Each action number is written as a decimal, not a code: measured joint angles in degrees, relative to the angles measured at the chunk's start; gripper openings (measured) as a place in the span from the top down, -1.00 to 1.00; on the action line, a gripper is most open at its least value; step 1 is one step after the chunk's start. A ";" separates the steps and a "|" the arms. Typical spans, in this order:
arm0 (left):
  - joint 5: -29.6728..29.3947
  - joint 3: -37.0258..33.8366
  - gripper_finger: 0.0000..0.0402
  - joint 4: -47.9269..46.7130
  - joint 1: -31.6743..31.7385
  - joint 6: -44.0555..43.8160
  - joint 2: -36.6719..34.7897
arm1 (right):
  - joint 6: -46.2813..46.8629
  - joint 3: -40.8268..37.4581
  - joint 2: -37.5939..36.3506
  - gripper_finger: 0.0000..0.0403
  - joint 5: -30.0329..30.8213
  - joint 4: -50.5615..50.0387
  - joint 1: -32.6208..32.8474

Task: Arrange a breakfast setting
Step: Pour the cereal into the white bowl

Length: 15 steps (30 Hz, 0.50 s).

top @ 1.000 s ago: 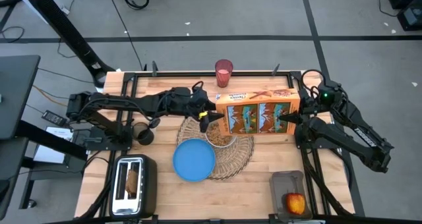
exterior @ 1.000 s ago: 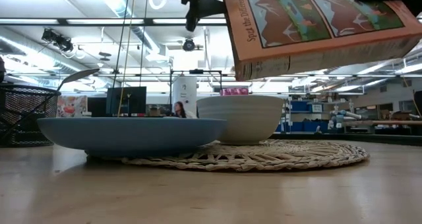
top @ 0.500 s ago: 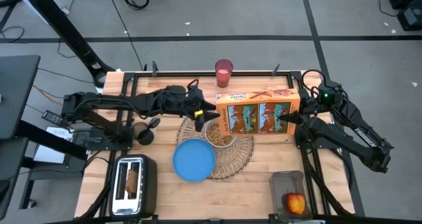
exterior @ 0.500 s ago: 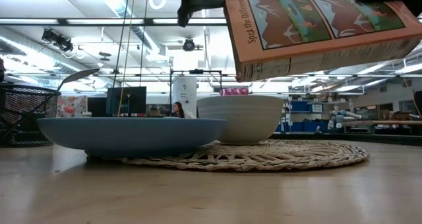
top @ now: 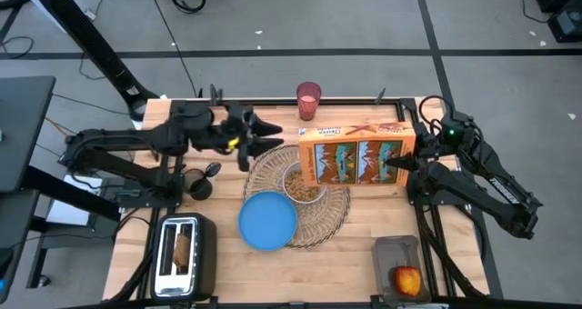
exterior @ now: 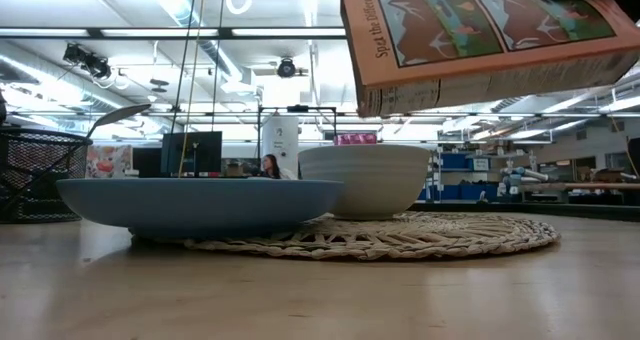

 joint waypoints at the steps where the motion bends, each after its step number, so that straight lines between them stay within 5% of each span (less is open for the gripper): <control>1: -0.02 0.00 0.02 0.84 0.00 0.29 -0.49 | 0.34 0.00 -0.01 -0.21 -0.01 0.62 0.00; 15: -3.34 0.88 0.02 14.69 0.00 6.69 -3.87 | 9.46 0.02 -0.24 -0.21 -0.48 15.80 0.00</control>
